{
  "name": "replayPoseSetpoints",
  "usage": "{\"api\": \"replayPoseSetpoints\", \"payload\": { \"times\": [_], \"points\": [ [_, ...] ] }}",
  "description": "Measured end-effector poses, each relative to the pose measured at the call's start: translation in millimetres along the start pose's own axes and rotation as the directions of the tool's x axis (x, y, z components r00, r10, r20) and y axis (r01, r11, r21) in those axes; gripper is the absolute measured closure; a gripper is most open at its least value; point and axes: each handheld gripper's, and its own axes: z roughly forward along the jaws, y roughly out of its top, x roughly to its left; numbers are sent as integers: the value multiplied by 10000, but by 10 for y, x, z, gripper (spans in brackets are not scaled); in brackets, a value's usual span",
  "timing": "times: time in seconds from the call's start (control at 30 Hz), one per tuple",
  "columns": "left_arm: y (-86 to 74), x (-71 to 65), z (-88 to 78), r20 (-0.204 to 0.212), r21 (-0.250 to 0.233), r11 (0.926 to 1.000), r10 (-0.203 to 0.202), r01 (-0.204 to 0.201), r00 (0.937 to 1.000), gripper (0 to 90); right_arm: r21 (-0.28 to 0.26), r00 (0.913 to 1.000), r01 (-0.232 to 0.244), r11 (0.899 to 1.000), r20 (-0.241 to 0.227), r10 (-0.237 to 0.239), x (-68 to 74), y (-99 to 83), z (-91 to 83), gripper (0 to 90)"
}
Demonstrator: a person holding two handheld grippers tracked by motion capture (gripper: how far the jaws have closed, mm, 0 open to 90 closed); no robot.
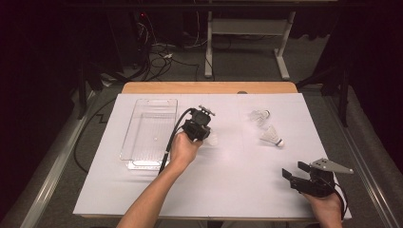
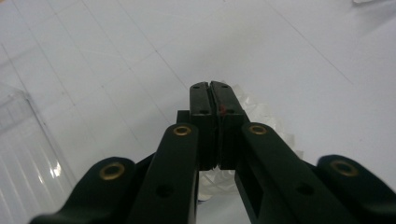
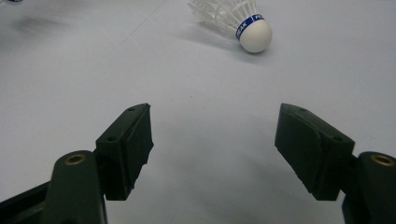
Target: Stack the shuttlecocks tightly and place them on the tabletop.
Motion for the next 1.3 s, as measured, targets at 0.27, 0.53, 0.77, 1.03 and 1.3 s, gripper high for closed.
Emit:
{"api": "replayPoseSetpoints", "payload": {
  "times": [0.27, 0.53, 0.77, 1.03, 1.3],
  "points": [
    [118, 20, 47, -160, 116, 9995, 309, -307, 9994, 882, 2, 10000, -58, 10000, -8, 58, -2, -2, -5, 280],
    [222, 85, 169, -280, 296, 9989, 373, -364, 9989, 882, -7, 10000, -37, 10000, -47, 37, -5, -2, -3, 280],
    [242, 163, 288, -416, 371, 9992, 189, -174, 9990, 882, -3, 10000, -39, 10000, -65, 39, -6, -2, 0, 280],
    [282, 162, 439, -347, 507, 9987, 84, -66, 9994, 881, 2, 10000, -68, 10000, -69, 68, 0, -2, -3, 280],
    [317, 120, 511, -44, 483, 9988, -29, 31, 10000, 875, 7, 9999, -40, 10000, -140, 40, 0, -1, 1, 280]
  ]
}}
